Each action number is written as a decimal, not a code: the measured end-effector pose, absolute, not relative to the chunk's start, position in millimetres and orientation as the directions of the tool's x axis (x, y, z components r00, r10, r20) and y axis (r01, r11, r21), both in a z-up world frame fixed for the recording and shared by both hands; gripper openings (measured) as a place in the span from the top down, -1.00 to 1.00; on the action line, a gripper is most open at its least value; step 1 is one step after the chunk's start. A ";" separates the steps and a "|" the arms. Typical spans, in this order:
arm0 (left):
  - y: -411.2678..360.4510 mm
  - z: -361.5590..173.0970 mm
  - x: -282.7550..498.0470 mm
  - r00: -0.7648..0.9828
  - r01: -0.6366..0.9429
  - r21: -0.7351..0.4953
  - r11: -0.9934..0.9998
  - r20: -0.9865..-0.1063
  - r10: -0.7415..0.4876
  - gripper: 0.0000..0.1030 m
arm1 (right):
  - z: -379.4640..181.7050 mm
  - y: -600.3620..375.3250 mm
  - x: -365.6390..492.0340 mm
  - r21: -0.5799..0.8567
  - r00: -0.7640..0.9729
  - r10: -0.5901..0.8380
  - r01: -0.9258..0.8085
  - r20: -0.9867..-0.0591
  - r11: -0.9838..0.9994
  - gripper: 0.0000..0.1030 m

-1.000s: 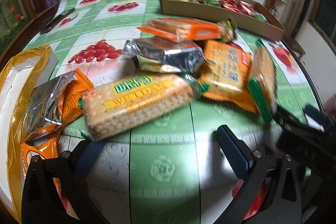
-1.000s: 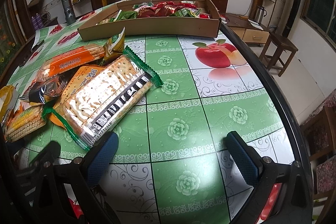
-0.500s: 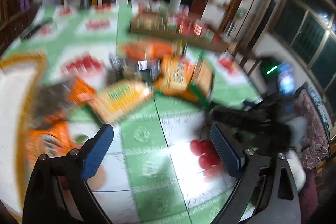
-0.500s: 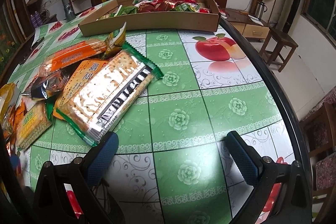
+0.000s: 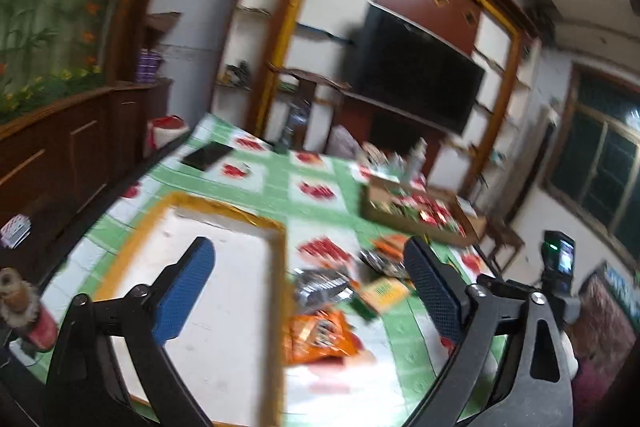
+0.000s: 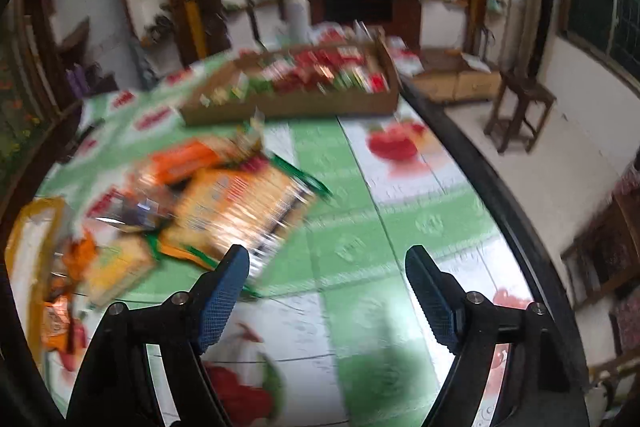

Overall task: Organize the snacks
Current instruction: 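Grasp the silver foil packet with the right tool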

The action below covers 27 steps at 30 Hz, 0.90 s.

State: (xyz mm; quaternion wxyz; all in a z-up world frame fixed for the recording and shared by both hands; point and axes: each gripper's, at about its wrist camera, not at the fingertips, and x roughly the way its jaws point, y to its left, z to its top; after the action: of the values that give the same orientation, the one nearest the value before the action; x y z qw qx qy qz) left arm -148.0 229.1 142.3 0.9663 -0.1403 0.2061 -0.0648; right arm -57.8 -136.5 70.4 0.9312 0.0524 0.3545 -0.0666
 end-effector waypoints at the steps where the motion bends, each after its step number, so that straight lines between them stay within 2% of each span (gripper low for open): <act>1: 236.8 138.8 -143.3 0.907 0.048 -0.317 0.947 -0.384 -0.175 -1.00 | 78.2 -120.5 -58.9 0.068 0.756 -0.027 0.094 -0.654 0.993 -0.64; 3: 251.6 128.2 -136.8 0.900 0.016 -0.367 0.930 -0.399 -0.173 -1.00 | 78.4 -93.2 -50.0 0.116 0.718 0.103 -0.031 -0.688 0.993 -0.63; 6: 263.2 113.8 -132.2 0.887 0.005 -0.412 0.911 -0.418 -0.194 -1.00 | 67.6 -45.4 -36.1 0.164 0.634 0.239 -0.176 -0.736 0.971 -0.45; 7: 266.6 111.4 -134.8 0.884 0.006 -0.416 0.909 -0.423 -0.199 -0.99 | 64.5 -27.3 -30.8 0.166 0.614 0.266 -0.216 -0.743 0.962 -0.37; 10: 272.8 105.6 -142.6 0.876 0.018 -0.410 0.912 -0.433 -0.212 -0.71 | 60.5 4.1 -21.6 0.161 0.589 0.296 -0.270 -0.752 0.949 -0.33; 15: 282.5 95.4 -147.6 0.865 0.005 -0.406 0.914 -0.456 -0.207 -0.69 | 50.1 52.3 -19.3 0.170 0.512 0.363 -0.386 -0.778 0.907 -0.25; 19: 287.9 91.3 -147.7 0.858 0.001 -0.418 0.908 -0.466 -0.215 -0.69 | 41.0 74.1 -29.0 0.129 0.507 0.345 -0.413 -0.790 0.902 -0.24; 22: 287.8 86.8 -146.8 0.848 0.007 -0.434 0.901 -0.474 -0.235 -0.69 | 53.8 78.7 -26.4 0.096 0.568 0.319 -0.386 -0.758 0.917 -0.27; 27: 281.4 86.0 -146.8 0.840 0.019 -0.441 0.897 -0.480 -0.253 -0.69 | 62.0 98.6 6.8 -0.003 0.623 0.231 -0.350 -0.747 0.937 -0.29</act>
State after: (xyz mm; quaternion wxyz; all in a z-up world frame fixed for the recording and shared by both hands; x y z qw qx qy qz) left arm -146.8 281.4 86.0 0.9348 -0.2148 0.2733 -0.0727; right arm 6.8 98.6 62.0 0.8978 -0.0741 0.4028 0.1618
